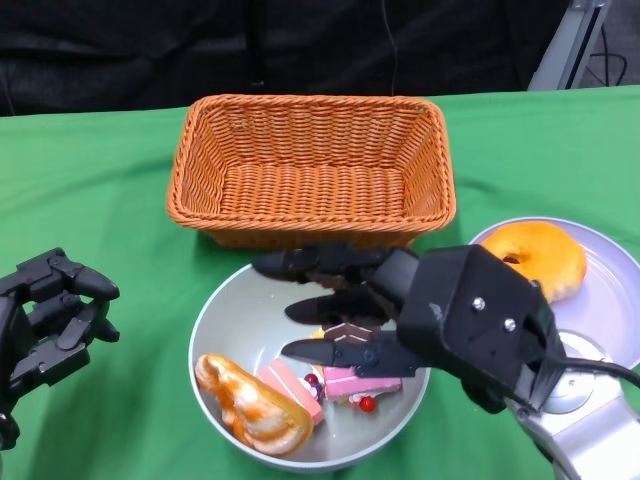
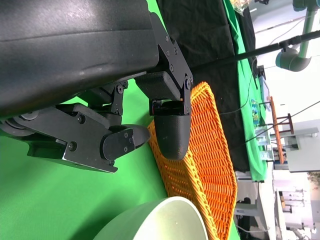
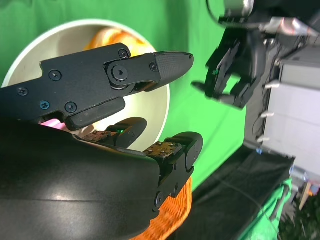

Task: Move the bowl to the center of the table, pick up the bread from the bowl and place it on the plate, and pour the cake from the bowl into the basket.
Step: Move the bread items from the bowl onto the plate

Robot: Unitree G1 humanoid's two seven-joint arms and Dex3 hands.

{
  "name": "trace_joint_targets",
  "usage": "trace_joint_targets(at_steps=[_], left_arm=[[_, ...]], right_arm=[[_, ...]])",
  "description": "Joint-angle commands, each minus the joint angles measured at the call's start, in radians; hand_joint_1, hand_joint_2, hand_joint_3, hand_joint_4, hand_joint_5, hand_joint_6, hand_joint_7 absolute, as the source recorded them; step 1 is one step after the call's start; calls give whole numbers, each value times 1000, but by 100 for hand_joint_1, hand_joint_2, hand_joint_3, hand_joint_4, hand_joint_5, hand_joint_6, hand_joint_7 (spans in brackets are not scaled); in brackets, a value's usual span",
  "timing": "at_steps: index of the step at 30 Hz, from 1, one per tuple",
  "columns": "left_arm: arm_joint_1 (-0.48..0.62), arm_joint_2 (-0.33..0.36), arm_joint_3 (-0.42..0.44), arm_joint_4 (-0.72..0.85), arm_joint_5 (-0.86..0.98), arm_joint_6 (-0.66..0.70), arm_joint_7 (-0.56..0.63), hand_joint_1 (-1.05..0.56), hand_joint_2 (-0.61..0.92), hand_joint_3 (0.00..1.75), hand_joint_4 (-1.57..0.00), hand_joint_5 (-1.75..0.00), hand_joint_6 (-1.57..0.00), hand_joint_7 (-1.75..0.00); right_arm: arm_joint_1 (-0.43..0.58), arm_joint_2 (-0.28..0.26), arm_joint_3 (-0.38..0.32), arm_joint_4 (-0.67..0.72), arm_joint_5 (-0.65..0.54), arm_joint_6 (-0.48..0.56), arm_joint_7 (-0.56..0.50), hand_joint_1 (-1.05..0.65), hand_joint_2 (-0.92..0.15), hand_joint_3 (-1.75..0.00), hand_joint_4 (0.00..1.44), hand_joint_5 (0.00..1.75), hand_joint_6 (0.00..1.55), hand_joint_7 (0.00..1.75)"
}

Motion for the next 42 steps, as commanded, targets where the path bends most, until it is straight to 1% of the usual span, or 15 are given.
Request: trace_joint_targets(at_steps=[1,4,5,6,7,9,12,15,19,27,29,33,42], left_arm=[[-8,17,5,14,-3,-23,4,-5,83,55,-69,-149,-78,-114],[-7,15,4,9,-5,-26,1,-4,86,49,-71,-148,-79,-114],[-7,15,5,8,-7,-25,-1,-4,86,49,-71,-148,-79,-114],[-8,16,4,11,-6,-26,-1,-5,86,49,-71,-148,-78,-114],[-9,17,3,12,-2,-29,3,-4,86,48,-71,-148,-78,-114],[-10,18,1,17,8,-35,12,-3,86,48,-71,-148,-78,-114],[-11,19,0,19,17,-40,20,-3,88,45,-75,-148,-78,-114],[-17,11,8,26,-6,-25,6,-4,87,43,-76,-148,-79,-114],[-18,12,7,27,-13,-21,0,-6,86,42,-76,-149,-79,-114],[-11,9,5,10,-15,-13,4,-5,87,43,-73,-151,-78,-116],[-10,9,5,9,-15,-13,4,-5,87,43,-73,-151,-78,-116],[-12,12,4,20,-9,-23,4,-4,87,44,-72,-151,-77,-115],[-12,12,4,21,-10,-26,2,-4,86,47,-71,-151,-76,-116]], right_arm=[[-33,5,24,-8,6,47,6,-78,-92,-21,54,7,38,0],[-41,7,50,-22,16,91,14,-79,-92,-21,55,7,36,0],[-43,3,63,-30,11,100,14,-79,-92,-21,55,7,36,0],[-49,-17,86,-36,-12,90,14,-80,-92,-20,55,7,36,0],[-57,-42,113,-38,-43,68,14,-82,-92,-23,52,5,35,0],[-62,-76,150,-34,-92,15,9,-82,-92,-25,50,4,35,0],[-54,-88,167,-22,-122,-38,1,-81,-92,-24,51,4,36,1],[-27,-98,195,25,-168,-150,-31,-84,-92,-23,55,7,38,2],[-13,-91,195,48,-192,-200,-35,-86,-92,-23,53,6,39,2],[-4,-89,199,62,-251,-228,-23,-87,-92,-23,47,3,38,1],[-2,-86,198,63,-255,-231,-21,-87,-92,-23,47,3,38,1],[-13,-86,216,96,-290,-224,-12,-85,-92,-23,47,2,37,0],[-10,-72,211,105,-311,-226,4,-84,-92,-23,46,2,36,0]])
